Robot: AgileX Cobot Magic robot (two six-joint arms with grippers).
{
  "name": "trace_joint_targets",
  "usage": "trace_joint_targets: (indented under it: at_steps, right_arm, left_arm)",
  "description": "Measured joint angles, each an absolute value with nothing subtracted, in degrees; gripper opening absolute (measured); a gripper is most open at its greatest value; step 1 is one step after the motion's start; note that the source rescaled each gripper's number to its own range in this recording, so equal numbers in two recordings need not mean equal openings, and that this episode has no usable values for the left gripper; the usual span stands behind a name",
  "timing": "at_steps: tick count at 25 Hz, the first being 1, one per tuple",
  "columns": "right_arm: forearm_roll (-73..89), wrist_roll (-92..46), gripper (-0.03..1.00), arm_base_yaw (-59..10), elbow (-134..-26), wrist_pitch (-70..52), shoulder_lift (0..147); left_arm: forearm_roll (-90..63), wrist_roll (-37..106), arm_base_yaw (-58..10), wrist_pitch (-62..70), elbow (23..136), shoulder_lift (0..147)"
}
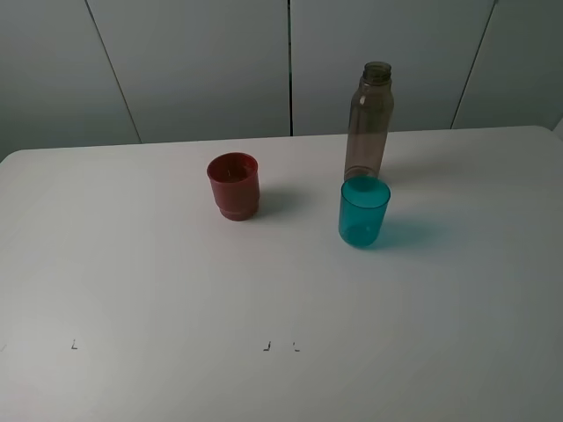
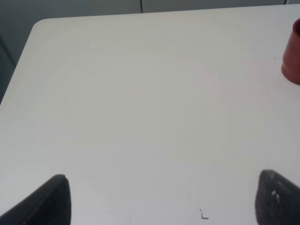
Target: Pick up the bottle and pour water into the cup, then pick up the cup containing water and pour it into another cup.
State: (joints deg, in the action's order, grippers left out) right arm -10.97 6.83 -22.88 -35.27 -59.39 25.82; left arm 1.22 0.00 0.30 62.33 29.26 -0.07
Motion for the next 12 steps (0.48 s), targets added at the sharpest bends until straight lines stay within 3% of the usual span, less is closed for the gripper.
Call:
trace_joint_targets:
  at_steps: [5,12]
  right_arm:
    - [-10.43,6.83,1.00,-22.88,-34.54,-66.23,16.95]
    - [-9.45,6.83,1.00,-22.88,-32.57,-66.62,7.78]
  left_arm:
    - [1.22,0.00,0.30,62.33,29.26,-0.07]
    - [1.22,0.00,0.30,62.33,29.26,-0.07]
